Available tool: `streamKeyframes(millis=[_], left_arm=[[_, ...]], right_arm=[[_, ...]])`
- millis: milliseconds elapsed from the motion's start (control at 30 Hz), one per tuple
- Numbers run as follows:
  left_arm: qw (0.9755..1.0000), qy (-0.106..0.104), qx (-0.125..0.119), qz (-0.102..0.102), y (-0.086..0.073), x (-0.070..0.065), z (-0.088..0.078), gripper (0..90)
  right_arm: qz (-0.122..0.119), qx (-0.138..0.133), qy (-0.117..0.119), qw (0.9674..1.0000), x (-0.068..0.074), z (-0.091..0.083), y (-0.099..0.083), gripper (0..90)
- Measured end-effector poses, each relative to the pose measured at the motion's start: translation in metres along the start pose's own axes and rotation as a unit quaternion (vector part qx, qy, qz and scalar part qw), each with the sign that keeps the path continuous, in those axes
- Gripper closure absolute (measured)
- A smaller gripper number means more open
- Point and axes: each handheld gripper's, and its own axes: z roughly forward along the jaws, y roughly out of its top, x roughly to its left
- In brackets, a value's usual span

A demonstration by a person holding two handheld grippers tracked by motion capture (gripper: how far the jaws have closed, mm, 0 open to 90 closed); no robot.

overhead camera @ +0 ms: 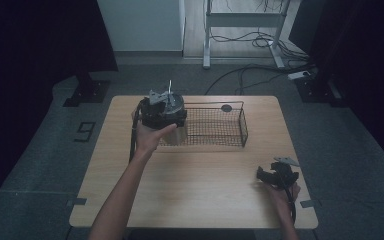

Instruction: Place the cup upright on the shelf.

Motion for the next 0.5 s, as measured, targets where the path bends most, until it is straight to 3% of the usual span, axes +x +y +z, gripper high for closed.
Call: streamKeyframes(millis=[500], left_arm=[[0.9999, 0.011, 0.003, 0.008, 0.015, -0.003, 0.017, 3.8]], right_arm=[[0.001, -0.001, -0.001, 1.0000, 0.000, 0.000, 0.000, 6.4]])
